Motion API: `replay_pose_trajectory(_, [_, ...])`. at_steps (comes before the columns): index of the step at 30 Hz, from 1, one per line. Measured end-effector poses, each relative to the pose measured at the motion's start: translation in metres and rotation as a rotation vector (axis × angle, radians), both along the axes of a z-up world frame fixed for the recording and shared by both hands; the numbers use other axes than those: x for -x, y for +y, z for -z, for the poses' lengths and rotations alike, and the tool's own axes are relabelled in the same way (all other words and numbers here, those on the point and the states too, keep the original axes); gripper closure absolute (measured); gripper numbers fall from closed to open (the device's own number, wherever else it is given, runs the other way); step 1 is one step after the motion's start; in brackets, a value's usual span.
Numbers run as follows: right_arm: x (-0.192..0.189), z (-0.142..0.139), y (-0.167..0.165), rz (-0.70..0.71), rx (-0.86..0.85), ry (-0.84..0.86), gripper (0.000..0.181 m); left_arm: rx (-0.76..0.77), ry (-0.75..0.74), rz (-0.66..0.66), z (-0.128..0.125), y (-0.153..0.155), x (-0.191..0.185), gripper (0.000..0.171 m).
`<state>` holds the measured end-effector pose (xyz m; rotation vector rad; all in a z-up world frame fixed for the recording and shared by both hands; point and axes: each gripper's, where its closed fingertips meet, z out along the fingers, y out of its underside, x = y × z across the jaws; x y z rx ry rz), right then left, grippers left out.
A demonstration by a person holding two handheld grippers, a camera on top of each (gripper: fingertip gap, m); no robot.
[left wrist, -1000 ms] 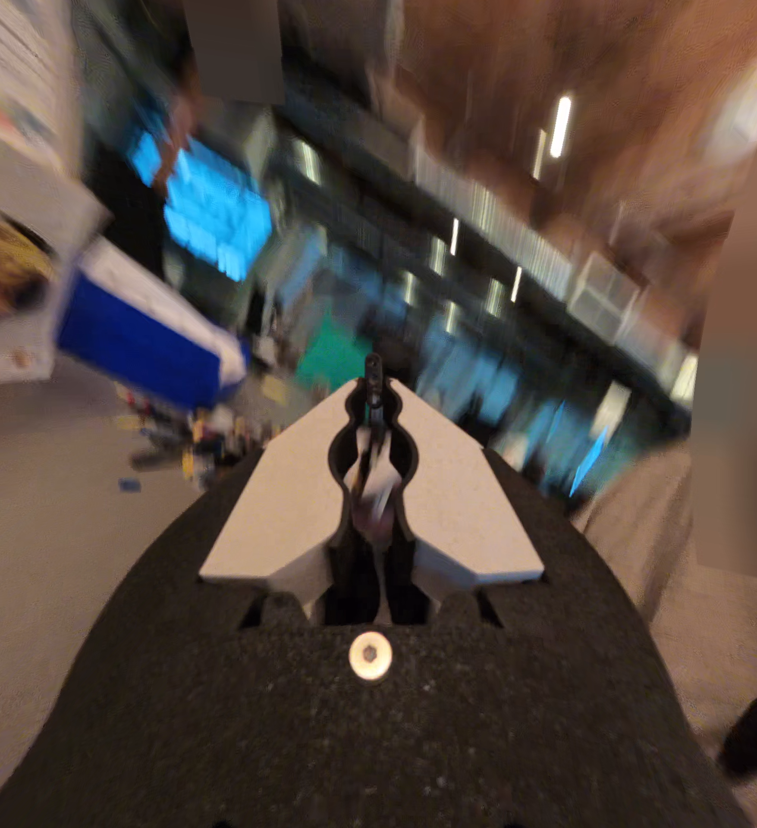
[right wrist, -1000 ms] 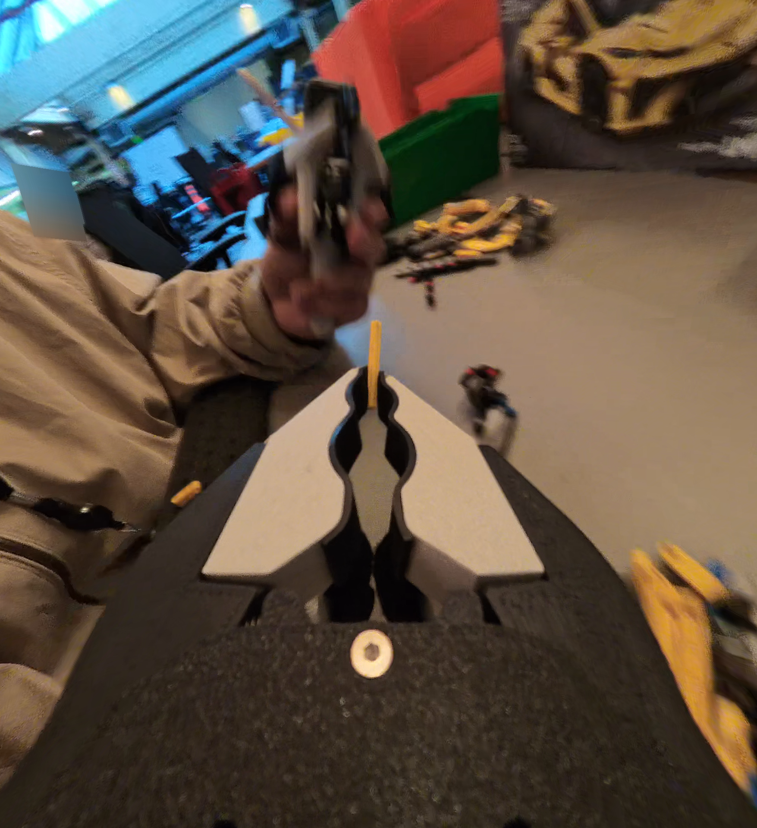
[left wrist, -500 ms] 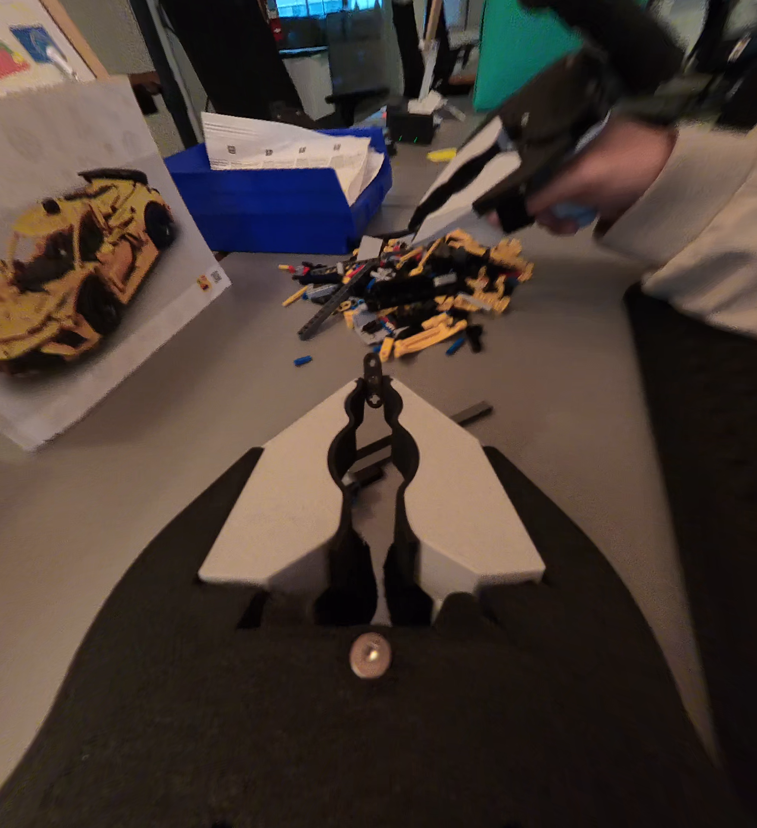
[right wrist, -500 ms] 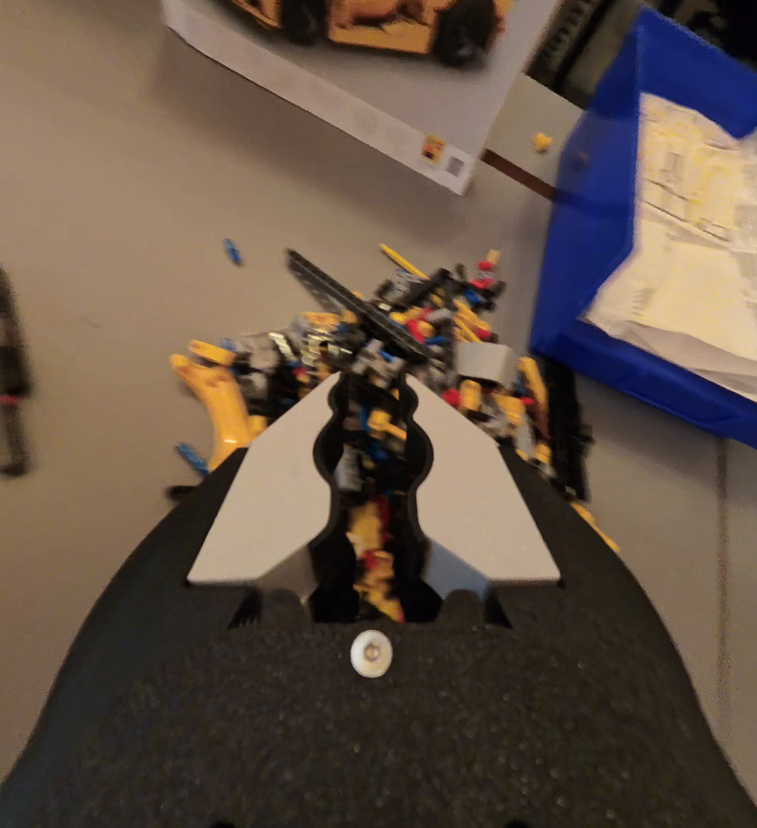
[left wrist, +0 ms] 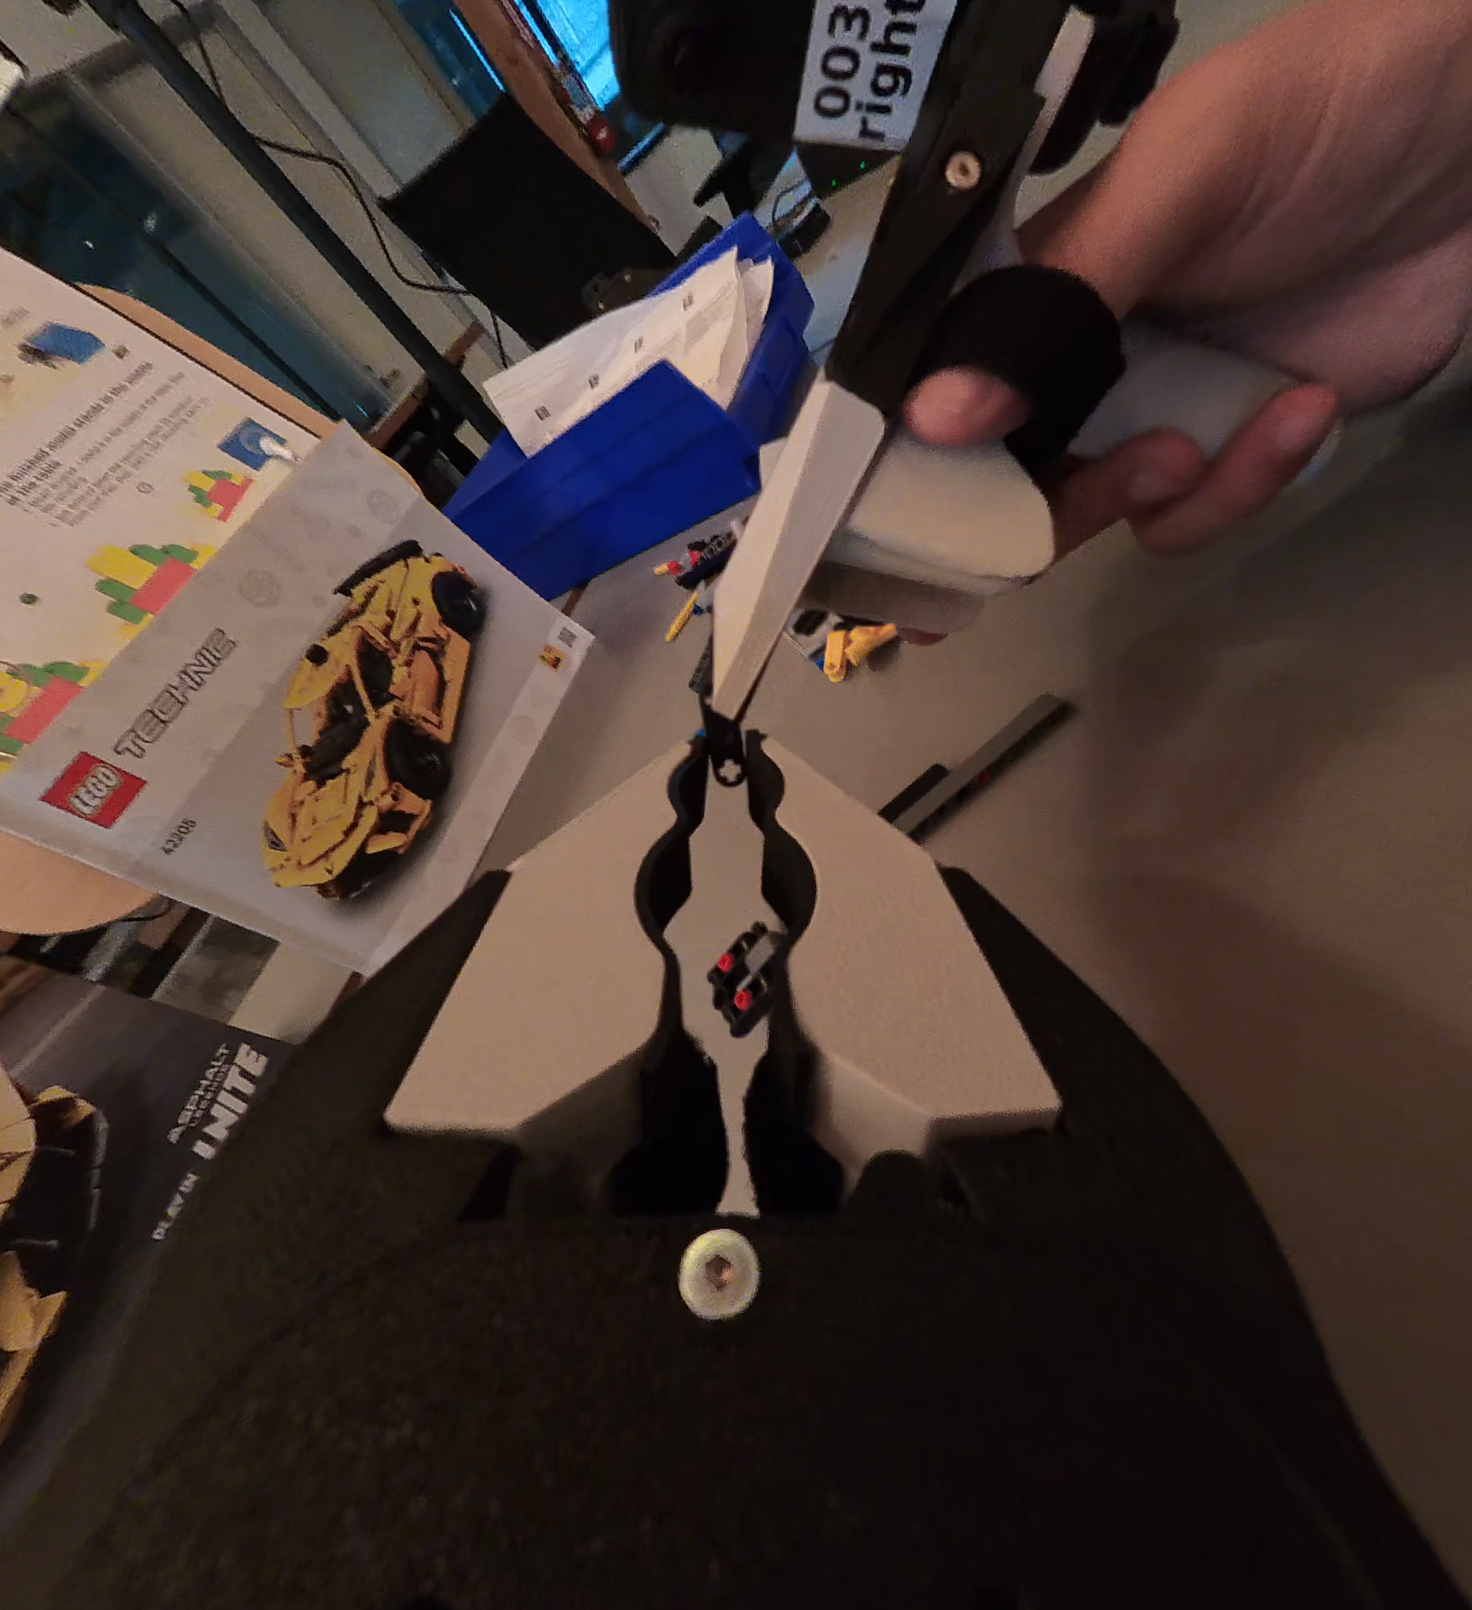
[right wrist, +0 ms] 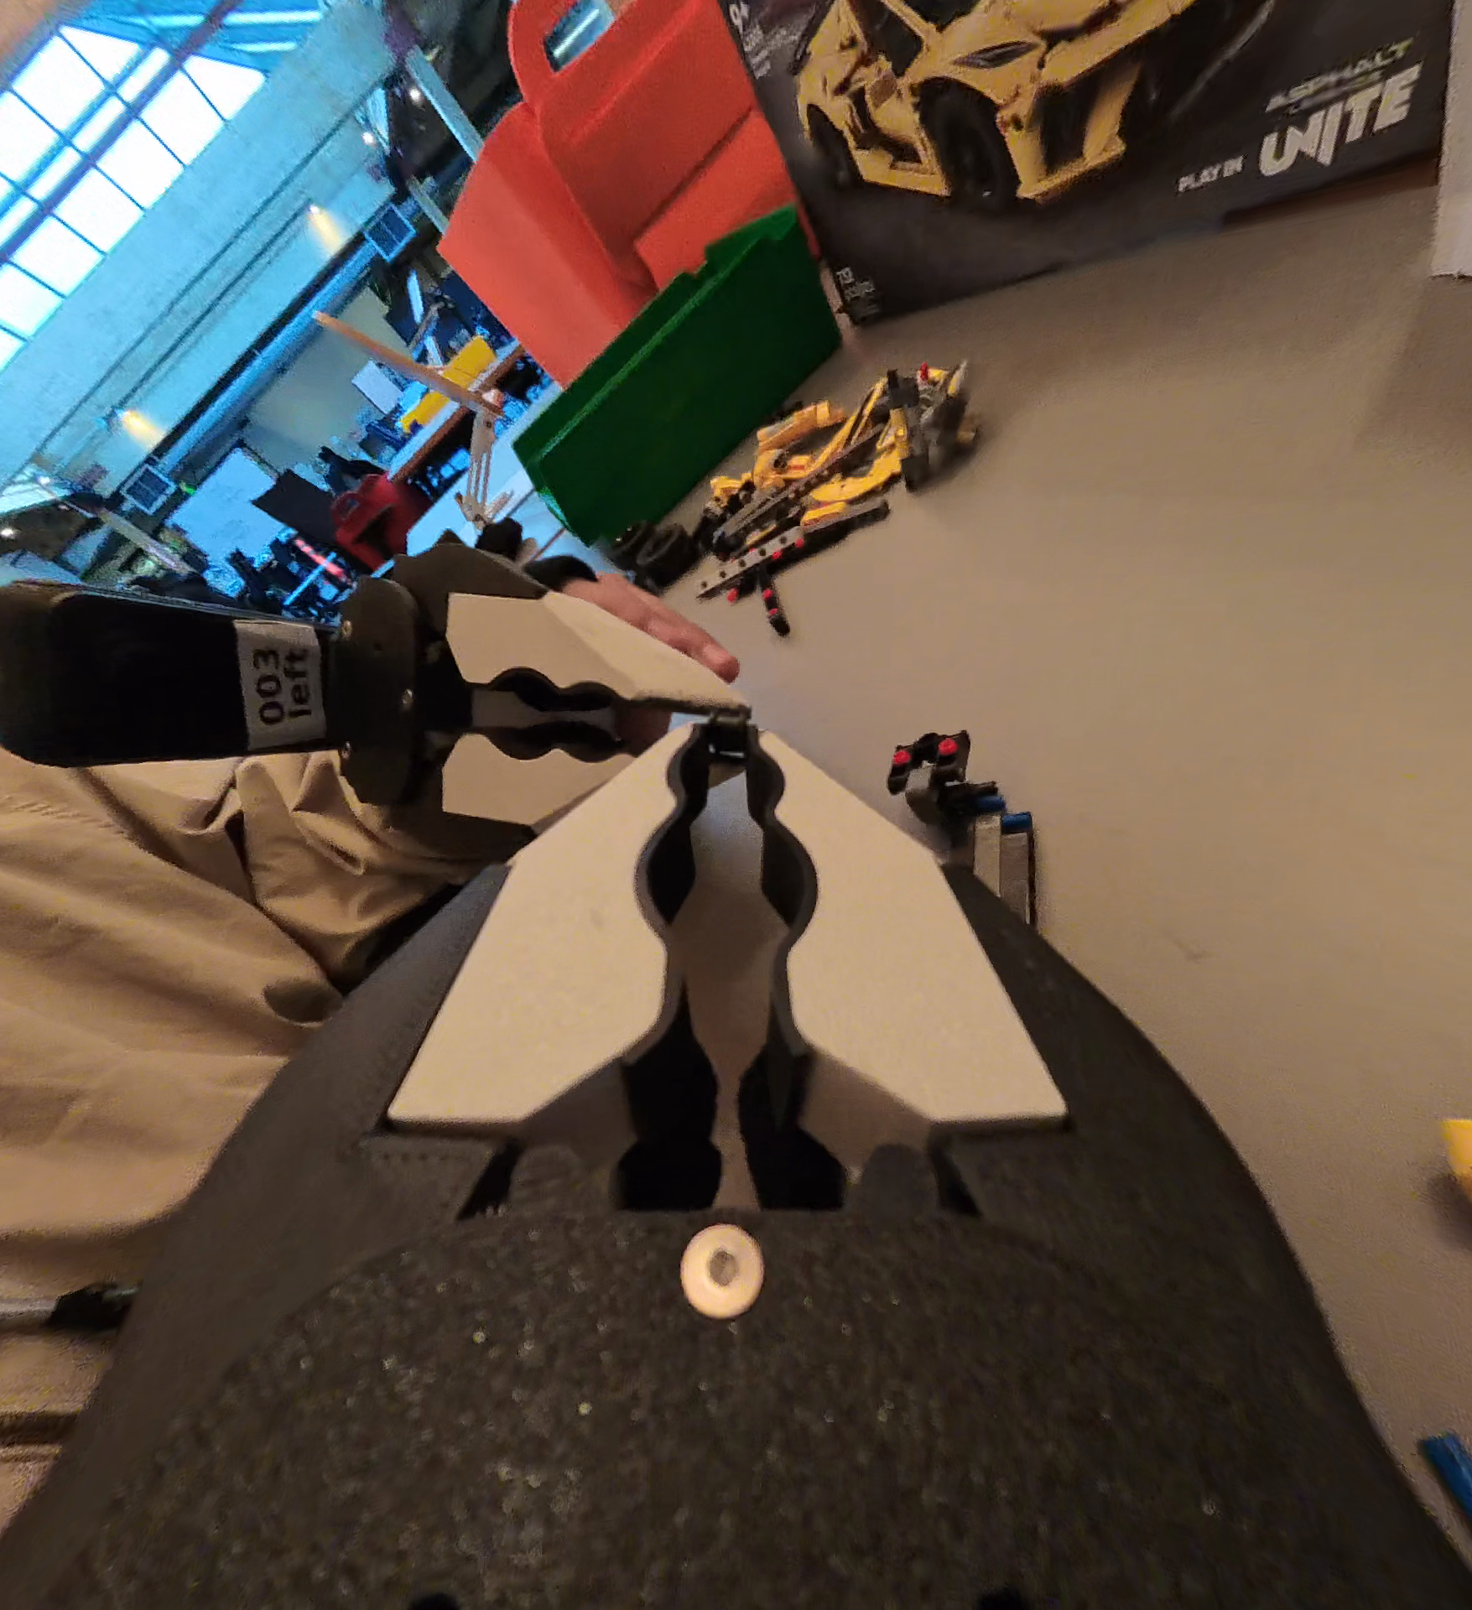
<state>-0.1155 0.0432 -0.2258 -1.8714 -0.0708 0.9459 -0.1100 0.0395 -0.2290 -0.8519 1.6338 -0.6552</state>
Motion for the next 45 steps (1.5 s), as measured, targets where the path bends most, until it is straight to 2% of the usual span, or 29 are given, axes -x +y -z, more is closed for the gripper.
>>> replay_pose_trajectory(2, [-0.011, 0.004, -0.002, 0.011, 0.026, -0.06, 0.174, 0.026, 0.032, -0.015, 0.003, 0.002, 0.002, 0.161])
replay_pose_trajectory(3, [-0.033, 0.008, -0.002, 0.08, 0.051, -0.133, 0.175, 0.069, 0.056, -0.022, 0.005, 0.004, 0.002, 0.155])
replay_pose_trajectory(5, [-0.104, 0.019, -0.009, 0.293, 0.13, -0.342, 0.174, 0.217, 0.079, -0.027, 0.006, 0.011, 0.003, 0.15])
replay_pose_trajectory(7, [-0.185, 0.027, -0.035, 0.523, 0.206, -0.659, 0.175, 0.389, 0.074, -0.031, 0.004, 0.02, 0.002, 0.15])
replay_pose_trajectory(8, [-0.209, 0.031, -0.047, 0.573, 0.245, -0.738, 0.175, 0.458, 0.068, -0.035, 0.003, 0.025, 0.002, 0.15])
replay_pose_trajectory(11, [-0.231, 0.037, -0.063, 0.606, 0.278, -0.738, 0.171, 0.567, 0.046, -0.054, 0.004, 0.04, 0.001, 0.149])
replay_pose_trajectory(14, [-0.242, 0.042, -0.069, 0.622, 0.293, -0.792, 0.165, 0.554, 0.035, -0.096, 0.007, 0.052, 0.003, 0.149])
replay_pose_trajectory(16, [-0.237, 0.043, -0.074, 0.61, 0.301, -0.824, 0.157, 0.547, 0.026, -0.116, 0.007, 0.057, 0.004, 0.149])
replay_pose_trajectory(18, [-0.203, 0.035, -0.079, 0.535, 0.276, -0.8, 0.153, 0.539, 0.02, -0.133, 0.007, 0.062, 0.005, 0.15])
replay_pose_trajectory(19, [-0.168, 0.027, -0.081, 0.457, 0.234, -0.751, 0.151, 0.532, 0.023, -0.144, 0.009, 0.064, 0.005, 0.15])
replay_pose_trajectory(21, [-0.065, 0.01, -0.091, 0.219, 0.084, -0.602, 0.148, 0.535, 0.042, -0.166, 0.014, 0.068, 0.005, 0.15])
replay_pose_trajectory(23, [0.037, 0.013, -0.117, -0.012, 0.009, -0.512, 0.148, 0.567, 0.046, -0.156, 0.015, 0.067, 0.004, 0.15])
replay_pose_trajectory(25, [0.098, 0.028, -0.135, -0.064, 0.01, -0.491, 0.148, 0.589, 0.045, -0.157, 0.015, 0.068, 0.003, 0.15])
replay_pose_trajectory(27, [0.127, 0.047, -0.143, -0.045, 0.045, -0.532, 0.146, 0.591, 0.047, -0.169, 0.016, 0.07, 0.003, 0.15])
replay_pose_trajectory(29, [0.133, 0.061, -0.145, 0.025, 0.038, -0.652, 0.148, 0.582, 0.051, -0.183, 0.018, 0.071, 0.004, 0.15])
replay_pose_trajectory(33, [0.149, 0.073, -0.15, 0.041, 0.018, -0.735, 0.145, 0.568, 0.05, -0.183, 0.017, 0.071, 0.004, 0.151])
replay_pose_trajectory(36, [0.145, 0.075, -0.148, 0.088, -0.007, -0.849, 0.174, 0.55, 0.055, -0.182, 0.017, 0.069, 0.004, 0.151])
replay_pose_trajectory(39, [0.132, 0.063, -0.146, 0.14, -0.044, -0.914, 0.174, 0.524, 0.047, -0.185, 0.014, 0.068, 0.004, 0.151])
replay_pose_trajectory(42, [0.07, 0.034, -0.137, 0.277, -0.033, -0.953, 0.175, 0.498, 0.039, -0.197, 0.012, 0.071, 0.005, 0.152])
replay_pose_trajectory(45, [-0.039, 0.011, -0.124, 0.454, 0.058, -0.968, 0.175, 0.488, 0.032, -0.211, 0.011, 0.074, 0.007, 0.154])
